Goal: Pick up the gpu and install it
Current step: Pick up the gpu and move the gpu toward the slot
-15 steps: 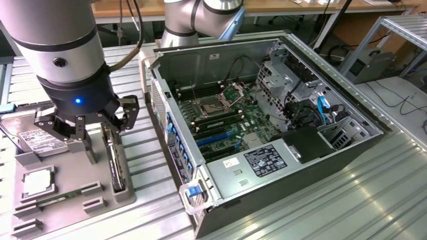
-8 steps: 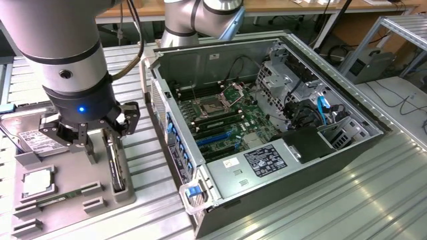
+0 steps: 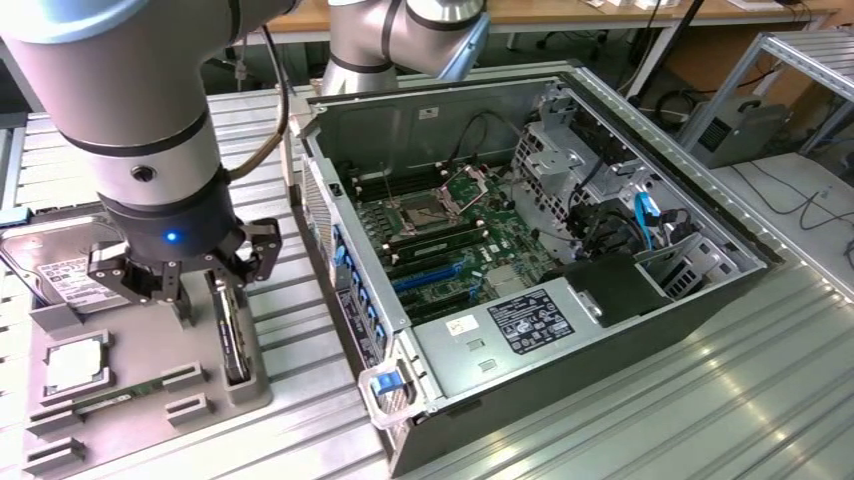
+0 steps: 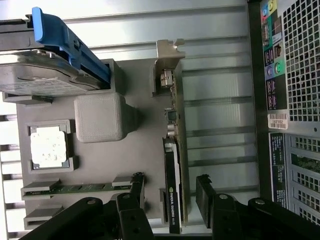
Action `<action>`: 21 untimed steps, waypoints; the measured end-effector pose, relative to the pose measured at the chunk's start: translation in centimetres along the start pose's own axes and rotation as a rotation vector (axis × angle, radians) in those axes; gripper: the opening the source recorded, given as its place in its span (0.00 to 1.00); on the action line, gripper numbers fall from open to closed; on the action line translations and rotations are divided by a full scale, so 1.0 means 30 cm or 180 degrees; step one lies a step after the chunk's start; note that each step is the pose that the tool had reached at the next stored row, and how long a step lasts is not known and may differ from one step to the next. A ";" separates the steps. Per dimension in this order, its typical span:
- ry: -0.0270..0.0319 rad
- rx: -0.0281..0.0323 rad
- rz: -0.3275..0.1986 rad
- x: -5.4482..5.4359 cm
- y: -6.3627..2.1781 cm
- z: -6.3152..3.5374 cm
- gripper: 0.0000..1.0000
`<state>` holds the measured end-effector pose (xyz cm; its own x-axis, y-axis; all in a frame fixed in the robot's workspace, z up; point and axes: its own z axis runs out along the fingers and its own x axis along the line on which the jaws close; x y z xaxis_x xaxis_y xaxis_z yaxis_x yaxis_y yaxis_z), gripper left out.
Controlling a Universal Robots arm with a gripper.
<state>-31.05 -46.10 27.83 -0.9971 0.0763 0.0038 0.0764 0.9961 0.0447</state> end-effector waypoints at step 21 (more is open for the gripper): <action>0.0049 0.0004 0.0002 -0.013 0.014 0.099 0.54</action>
<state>-30.63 -45.57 24.89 -0.9969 0.0762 0.0192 0.0770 0.9961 0.0434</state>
